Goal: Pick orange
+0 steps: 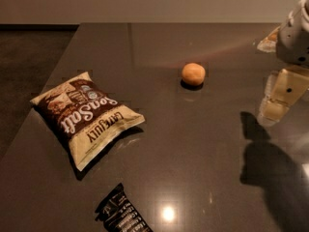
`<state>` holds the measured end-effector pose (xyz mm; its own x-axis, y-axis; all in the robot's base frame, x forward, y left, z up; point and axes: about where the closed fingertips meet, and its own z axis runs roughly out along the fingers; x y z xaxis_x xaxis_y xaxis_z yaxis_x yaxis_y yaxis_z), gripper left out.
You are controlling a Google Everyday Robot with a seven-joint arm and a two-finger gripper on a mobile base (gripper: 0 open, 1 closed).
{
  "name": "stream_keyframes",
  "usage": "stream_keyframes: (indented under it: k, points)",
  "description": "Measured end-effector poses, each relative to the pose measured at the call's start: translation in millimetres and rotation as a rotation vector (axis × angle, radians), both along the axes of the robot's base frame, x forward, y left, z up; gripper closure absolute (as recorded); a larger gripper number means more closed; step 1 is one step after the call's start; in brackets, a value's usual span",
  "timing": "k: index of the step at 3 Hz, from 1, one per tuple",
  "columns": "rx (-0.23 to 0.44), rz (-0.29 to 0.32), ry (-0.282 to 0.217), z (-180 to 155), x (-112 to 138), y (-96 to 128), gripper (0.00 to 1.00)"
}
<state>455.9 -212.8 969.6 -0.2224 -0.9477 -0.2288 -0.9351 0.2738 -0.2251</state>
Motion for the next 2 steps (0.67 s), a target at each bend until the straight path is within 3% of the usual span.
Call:
stream_keyframes:
  k: [1, 2]
  points:
    - [0.070, -0.010, 0.040, -25, 44, 10, 0.00]
    - [0.140, -0.019, 0.034, -47, 75, 17, 0.00]
